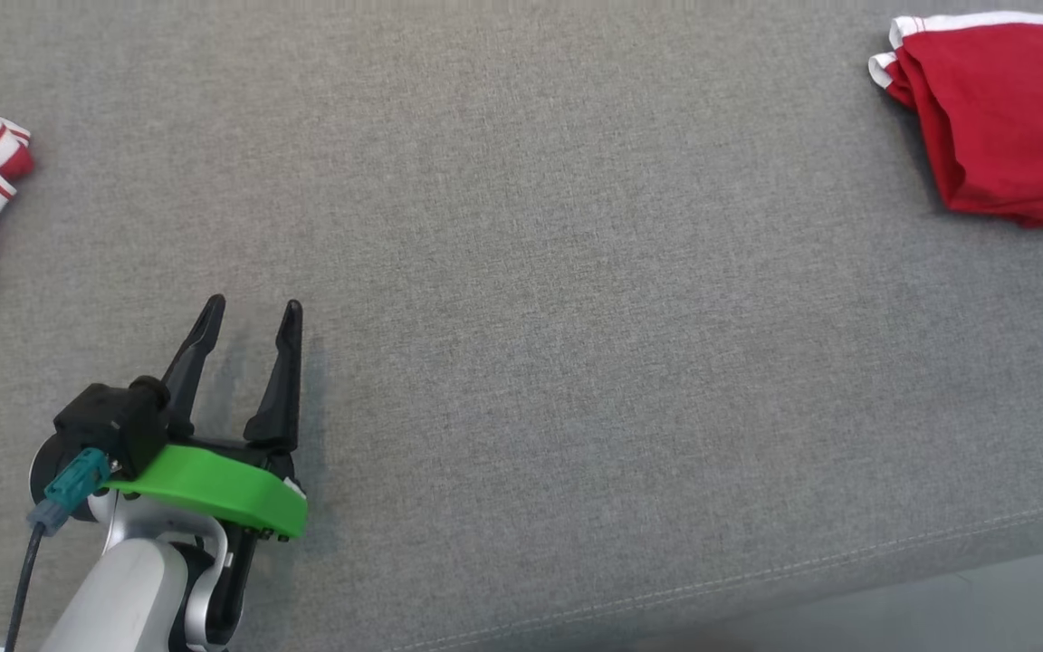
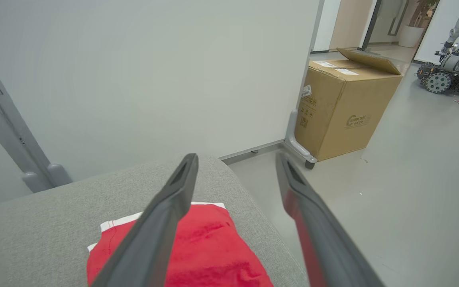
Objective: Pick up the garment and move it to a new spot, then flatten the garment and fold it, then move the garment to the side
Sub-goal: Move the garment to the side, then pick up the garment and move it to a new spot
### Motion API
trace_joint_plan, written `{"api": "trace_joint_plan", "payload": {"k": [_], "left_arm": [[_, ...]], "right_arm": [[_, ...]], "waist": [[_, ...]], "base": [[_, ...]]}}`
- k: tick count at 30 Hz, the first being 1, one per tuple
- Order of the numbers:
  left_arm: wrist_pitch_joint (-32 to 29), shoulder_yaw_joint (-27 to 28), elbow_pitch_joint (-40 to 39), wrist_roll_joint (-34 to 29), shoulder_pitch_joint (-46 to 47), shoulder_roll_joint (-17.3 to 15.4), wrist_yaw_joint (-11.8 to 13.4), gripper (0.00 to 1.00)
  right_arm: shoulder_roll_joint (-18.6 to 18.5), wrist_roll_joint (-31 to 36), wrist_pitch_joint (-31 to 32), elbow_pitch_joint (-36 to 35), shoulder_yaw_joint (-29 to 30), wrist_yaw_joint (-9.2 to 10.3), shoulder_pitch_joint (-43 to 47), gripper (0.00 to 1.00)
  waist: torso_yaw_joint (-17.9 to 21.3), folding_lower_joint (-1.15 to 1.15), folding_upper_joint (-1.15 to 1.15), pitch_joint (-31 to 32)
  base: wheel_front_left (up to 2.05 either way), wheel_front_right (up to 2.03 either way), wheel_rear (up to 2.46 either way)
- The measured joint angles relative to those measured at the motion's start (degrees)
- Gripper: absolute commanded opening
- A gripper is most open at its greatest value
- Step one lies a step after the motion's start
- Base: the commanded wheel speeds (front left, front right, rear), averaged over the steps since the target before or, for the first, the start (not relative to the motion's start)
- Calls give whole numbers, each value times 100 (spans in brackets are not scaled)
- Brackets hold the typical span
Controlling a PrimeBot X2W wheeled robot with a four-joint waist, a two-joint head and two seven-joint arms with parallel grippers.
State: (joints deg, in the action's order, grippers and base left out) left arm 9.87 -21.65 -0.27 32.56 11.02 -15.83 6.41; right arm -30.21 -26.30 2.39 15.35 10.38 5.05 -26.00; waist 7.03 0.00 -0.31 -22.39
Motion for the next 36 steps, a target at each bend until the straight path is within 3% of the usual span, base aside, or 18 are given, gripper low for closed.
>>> {"api": "trace_joint_plan", "payload": {"k": [11, 15, 20, 36], "left_arm": [[287, 166, 624, -192, -374, -4, 0, 100], [339, 183, 835, -308, -481, 13, 18, 100], [381, 286, 1055, -352, -694, 20, 24, 100], [407, 400, 1252, -519, -814, 30, 24, 100]], "right_arm": [[924, 380, -992, -393, -669, -94, 1552, 100], [1027, 693, -1410, -369, -673, -5, 2173, 100], [1512, 726, -1597, -256, -711, 111, 2776, 100], [1722, 1336, -1601, -387, -1512, 100, 3254, 100]], "waist": [[-335, 0, 0, 768], [-526, 0, 0, 1045], [-793, 0, 0, 1363], [-1498, 0, 0, 2010]], "base": [[0, 0, 0], [0, 0, 0], [0, 0, 0], [0, 0, 0]]}}
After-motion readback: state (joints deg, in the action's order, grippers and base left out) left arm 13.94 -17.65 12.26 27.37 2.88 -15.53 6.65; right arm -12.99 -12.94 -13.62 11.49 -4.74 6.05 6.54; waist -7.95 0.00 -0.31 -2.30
